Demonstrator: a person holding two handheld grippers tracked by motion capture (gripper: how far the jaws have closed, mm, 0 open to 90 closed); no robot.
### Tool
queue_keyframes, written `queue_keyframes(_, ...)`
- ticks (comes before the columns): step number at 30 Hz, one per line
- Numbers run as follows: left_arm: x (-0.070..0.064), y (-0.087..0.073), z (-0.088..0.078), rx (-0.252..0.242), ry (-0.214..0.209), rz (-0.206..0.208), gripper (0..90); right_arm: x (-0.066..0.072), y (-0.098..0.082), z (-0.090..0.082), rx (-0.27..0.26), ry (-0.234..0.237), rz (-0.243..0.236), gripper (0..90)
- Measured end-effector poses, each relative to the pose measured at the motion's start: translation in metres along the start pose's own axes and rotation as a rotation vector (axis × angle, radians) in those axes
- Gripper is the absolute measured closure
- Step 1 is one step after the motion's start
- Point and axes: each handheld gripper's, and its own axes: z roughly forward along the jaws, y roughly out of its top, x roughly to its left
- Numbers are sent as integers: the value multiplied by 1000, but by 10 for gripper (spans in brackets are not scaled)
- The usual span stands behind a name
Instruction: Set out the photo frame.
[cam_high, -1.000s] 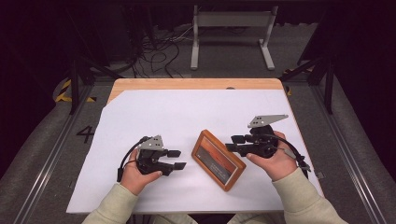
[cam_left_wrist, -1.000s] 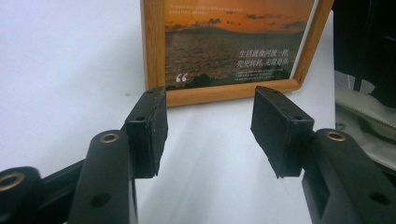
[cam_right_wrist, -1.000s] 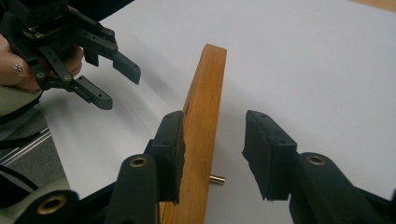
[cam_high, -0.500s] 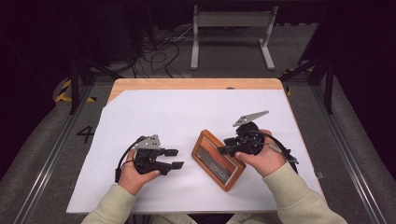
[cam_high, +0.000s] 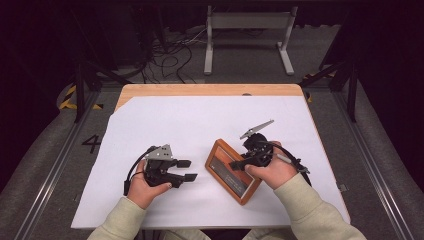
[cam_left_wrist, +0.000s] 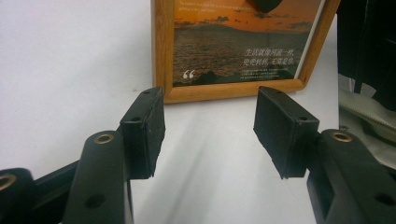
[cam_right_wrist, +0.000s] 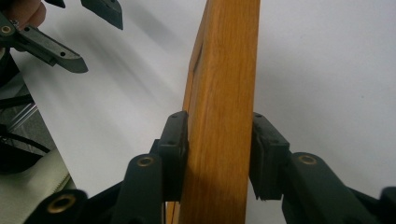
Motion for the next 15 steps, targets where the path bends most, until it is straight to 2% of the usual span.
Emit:
queue_keyframes(6, 0, 0, 1, -1, 4, 7, 440, 3, 3, 3, 36, -11, 1, 685)
queue_keyframes(15, 0, -1, 1, -12, 9, 12, 460, 3, 4, 3, 47, -7, 27, 695)
